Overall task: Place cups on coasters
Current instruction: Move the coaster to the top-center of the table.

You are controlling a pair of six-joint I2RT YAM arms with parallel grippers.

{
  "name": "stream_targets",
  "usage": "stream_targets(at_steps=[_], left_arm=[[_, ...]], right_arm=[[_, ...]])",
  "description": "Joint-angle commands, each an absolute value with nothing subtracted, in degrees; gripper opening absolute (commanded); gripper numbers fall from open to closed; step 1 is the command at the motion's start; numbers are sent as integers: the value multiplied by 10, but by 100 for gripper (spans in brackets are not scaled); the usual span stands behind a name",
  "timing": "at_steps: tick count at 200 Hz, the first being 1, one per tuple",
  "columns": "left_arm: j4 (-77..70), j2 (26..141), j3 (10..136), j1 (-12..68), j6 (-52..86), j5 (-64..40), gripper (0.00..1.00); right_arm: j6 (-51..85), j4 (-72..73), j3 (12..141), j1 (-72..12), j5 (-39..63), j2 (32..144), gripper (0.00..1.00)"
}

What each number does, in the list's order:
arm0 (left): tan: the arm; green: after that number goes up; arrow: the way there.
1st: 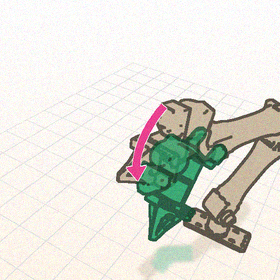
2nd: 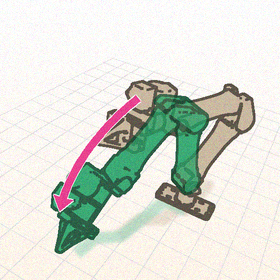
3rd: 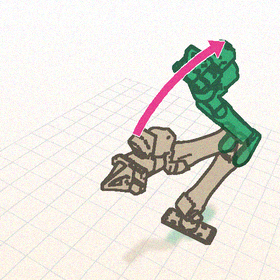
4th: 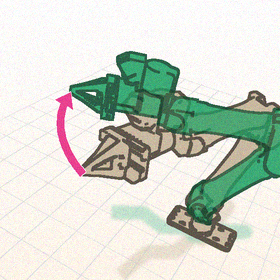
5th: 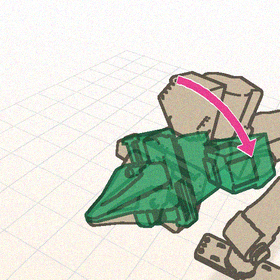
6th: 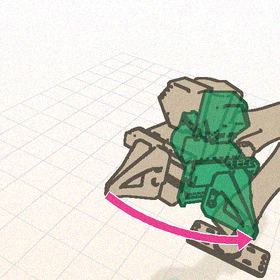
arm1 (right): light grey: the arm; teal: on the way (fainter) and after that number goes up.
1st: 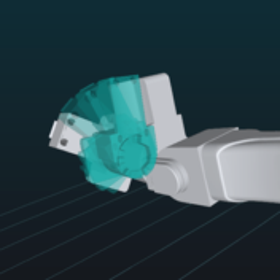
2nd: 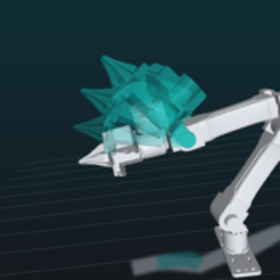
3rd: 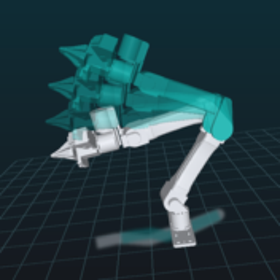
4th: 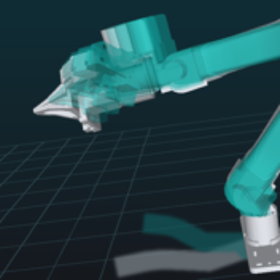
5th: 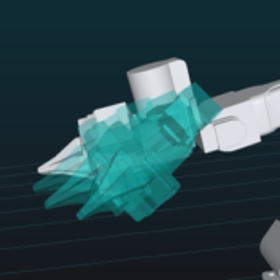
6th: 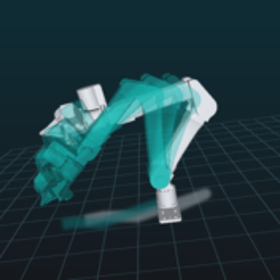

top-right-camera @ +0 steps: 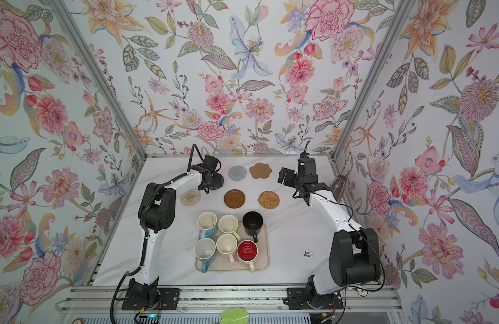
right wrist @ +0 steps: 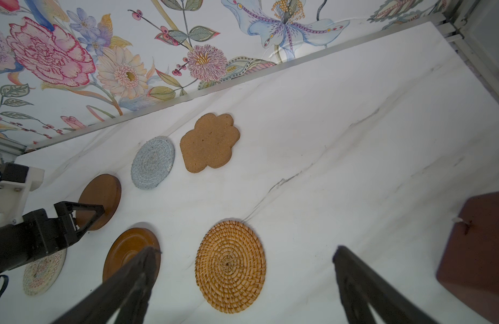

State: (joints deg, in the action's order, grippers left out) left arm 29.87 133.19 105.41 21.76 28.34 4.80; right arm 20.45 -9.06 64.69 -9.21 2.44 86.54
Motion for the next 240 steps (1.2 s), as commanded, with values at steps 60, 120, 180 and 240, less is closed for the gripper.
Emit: stream_targets(at_steps=[60,120,180,240], left_arm=[[314,1381,1105,212,299,24,81],[311,1404,1141,201,318,17,80],[311,1420,1169,188,318,18,79],[320,1448,1220,181,317,7,78]], right_arm=[[215,-73,633,-87,25,853,99],[216,-75,627,-86,25,848,99],[218,-74,624,-85,27,850,99],[224,-76,625,-84,29,854,99]])
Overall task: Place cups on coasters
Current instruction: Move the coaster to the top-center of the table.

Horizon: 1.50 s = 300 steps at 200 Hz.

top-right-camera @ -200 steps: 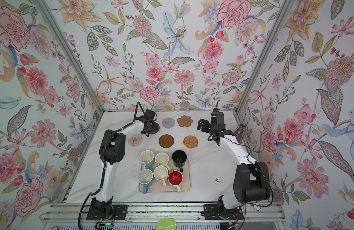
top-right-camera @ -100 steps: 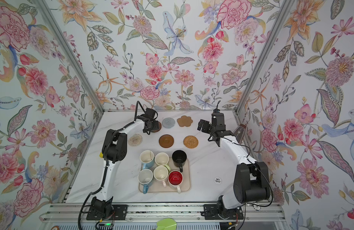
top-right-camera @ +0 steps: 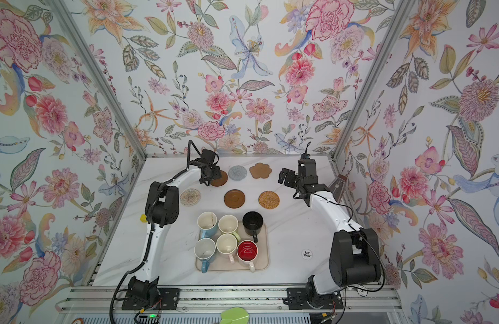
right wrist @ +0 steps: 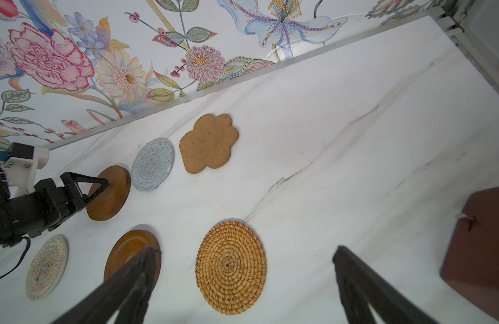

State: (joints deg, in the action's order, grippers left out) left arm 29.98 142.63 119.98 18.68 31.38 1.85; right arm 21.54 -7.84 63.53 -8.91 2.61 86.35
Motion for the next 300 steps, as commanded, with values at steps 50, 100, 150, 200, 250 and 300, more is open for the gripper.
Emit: stream_targets(at_steps=[50,100,150,200,250,300], left_arm=[[257,1345,1123,180,298,-16,80],[270,1277,1032,194,295,-11,81],[282,1281,1014,226,301,-4,81],[284,1292,1019,235,308,-4,80],[313,1322,1051,236,301,7,79],[328,1345,1074,236,297,14,79]], right_arm=[[228,-74,631,-84,33,864,99],[235,-69,639,-86,40,874,99],[236,-68,640,-85,44,872,99],[236,-70,641,-85,42,867,99],[235,-70,638,-85,43,867,99],[234,-70,634,-83,40,868,99]])
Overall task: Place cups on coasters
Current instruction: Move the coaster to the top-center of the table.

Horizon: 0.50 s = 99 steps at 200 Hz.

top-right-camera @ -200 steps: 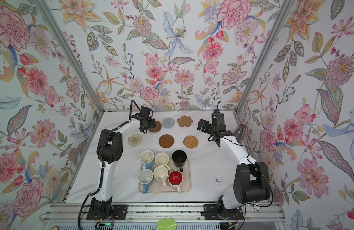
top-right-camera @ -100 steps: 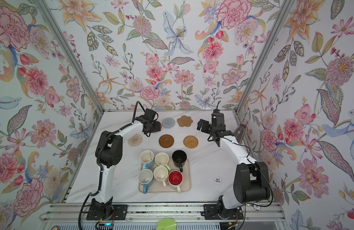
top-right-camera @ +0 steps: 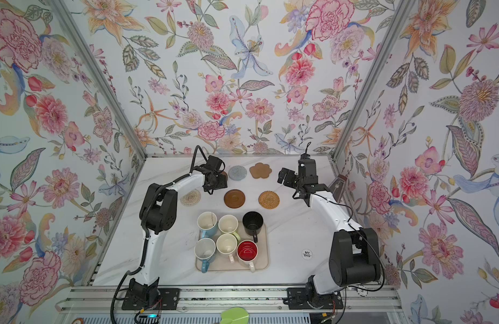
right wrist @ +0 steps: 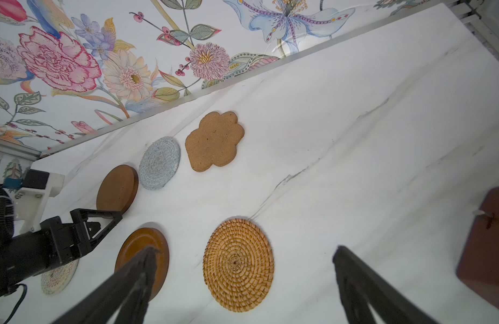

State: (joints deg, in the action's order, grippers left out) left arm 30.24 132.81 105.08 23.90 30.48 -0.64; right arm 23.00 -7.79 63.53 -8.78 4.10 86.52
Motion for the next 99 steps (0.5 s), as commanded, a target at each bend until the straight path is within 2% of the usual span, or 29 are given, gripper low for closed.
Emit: stream_targets(at_steps=[1,99], left_arm=[[328,1346,1074,236,296,13,79],[348,1392,1135,226,280,25,76]], right_arm=[[234,-70,635,-83,40,868,99],[235,-71,633,-80,37,871,99]])
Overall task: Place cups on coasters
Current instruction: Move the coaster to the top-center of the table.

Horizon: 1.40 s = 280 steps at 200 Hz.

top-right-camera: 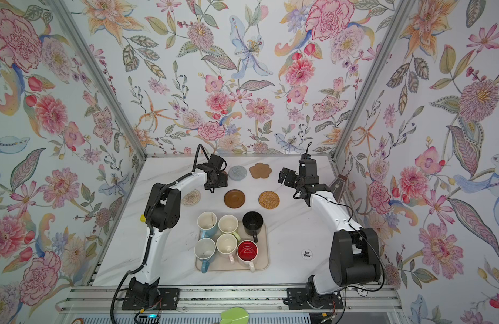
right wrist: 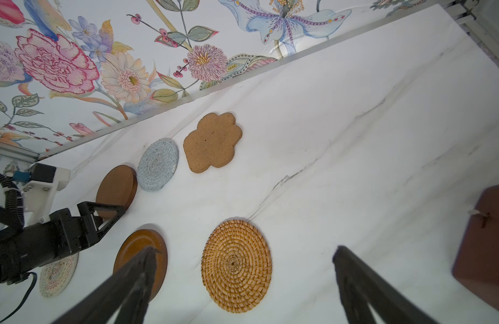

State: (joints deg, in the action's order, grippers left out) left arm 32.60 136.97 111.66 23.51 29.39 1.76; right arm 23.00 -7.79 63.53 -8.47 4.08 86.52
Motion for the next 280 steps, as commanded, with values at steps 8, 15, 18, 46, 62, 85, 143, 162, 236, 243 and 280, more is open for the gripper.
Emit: stream_targets(at_steps=[8,15,18,46,62,85,143,162,236,243,280], left_arm=[[348,1395,1139,224,277,25,76],[347,1397,1143,223,276,25,75],[348,1398,1144,222,275,25,75],[350,1404,1156,218,275,21,75],[349,1403,1158,217,274,22,75],[344,1400,1159,214,272,21,75],[320,1319,1133,214,247,6,79],[317,1277,1121,216,236,12,81],[223,1055,924,228,208,56,89],[204,1027,883,227,211,61,91],[72,900,667,228,234,114,99]], right_arm=[[235,-71,634,-81,37,871,99],[235,-72,634,-80,37,872,99],[235,-72,633,-81,38,872,99],[235,-74,632,-80,36,873,99],[235,-74,632,-79,37,875,99],[236,-77,634,-79,42,882,99],[231,-105,649,-83,32,898,99],[222,-124,666,-92,19,913,99],[196,-202,724,-157,-22,970,99],[197,-206,722,-162,-24,971,99],[203,-208,711,-182,-21,998,99]])
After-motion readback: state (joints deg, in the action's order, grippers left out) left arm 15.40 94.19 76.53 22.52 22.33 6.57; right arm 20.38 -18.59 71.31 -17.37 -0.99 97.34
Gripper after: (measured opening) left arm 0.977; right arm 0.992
